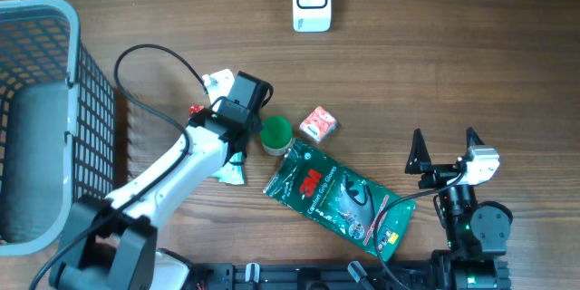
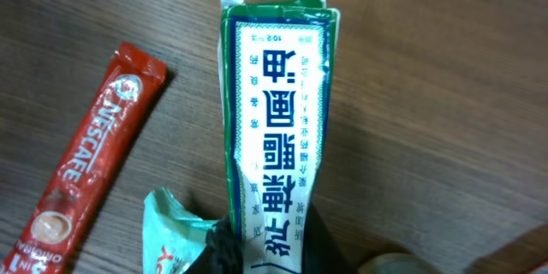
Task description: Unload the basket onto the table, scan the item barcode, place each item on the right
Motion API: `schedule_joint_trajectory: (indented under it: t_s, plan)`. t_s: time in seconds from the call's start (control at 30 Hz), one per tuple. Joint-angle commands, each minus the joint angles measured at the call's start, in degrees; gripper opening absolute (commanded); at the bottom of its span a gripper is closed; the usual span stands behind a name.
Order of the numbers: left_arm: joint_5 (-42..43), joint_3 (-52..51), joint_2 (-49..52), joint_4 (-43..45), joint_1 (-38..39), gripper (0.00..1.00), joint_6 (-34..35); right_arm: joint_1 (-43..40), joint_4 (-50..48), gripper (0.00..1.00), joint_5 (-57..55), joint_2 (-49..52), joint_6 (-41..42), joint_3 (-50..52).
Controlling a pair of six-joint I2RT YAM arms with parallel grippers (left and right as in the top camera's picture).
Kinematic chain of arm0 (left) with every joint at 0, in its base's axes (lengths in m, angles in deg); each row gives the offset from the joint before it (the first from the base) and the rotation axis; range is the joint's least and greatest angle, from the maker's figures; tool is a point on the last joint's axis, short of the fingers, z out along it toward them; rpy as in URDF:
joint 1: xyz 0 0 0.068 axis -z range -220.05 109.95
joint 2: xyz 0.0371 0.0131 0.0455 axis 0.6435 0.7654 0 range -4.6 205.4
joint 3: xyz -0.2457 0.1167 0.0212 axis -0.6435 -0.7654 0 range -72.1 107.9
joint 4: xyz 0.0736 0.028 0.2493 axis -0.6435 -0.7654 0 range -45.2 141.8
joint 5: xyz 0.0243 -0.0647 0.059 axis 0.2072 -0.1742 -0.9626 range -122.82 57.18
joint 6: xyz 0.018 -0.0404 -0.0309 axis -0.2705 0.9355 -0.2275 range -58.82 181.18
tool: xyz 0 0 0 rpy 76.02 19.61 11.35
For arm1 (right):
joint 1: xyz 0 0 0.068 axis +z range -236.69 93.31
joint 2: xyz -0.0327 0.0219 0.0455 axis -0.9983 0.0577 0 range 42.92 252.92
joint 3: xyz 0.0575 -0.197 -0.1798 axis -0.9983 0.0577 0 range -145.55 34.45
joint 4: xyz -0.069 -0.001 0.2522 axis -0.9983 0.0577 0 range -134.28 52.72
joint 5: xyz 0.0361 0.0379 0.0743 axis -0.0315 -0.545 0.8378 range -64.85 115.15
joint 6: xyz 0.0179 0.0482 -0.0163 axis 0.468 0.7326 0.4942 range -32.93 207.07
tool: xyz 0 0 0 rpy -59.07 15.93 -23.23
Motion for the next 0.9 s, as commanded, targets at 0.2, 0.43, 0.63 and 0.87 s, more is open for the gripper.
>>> schedule_joint_trajectory:
  t_s: [0.2, 0.43, 0.63, 0.87]
  plan:
    - [-19.4, 20.3, -16.8, 13.2, -0.6, 1.0, -34.9, 0.1, -0.1, 1.0, -0.3, -0.4, 0.2, 0.0]
    - [-25.2, 25.5, -30.2, 24.2, -0.6, 1.0, -81.0, 0.1, -0.1, 1.0, -0.3, -0.4, 0.2, 0.0]
    - [4.3, 25.5, -45.3, 1.2, -7.7, 1.0, -76.1, 0.1, -0.1, 1.0, -0.3, -0.4, 0.2, 0.0]
    - [33.0, 23.3, -61.5, -6.5, -28.7, 1.0, -66.9, 0.1, -1.2, 1.0, 10.7, -0.4, 16.1, 0.0]
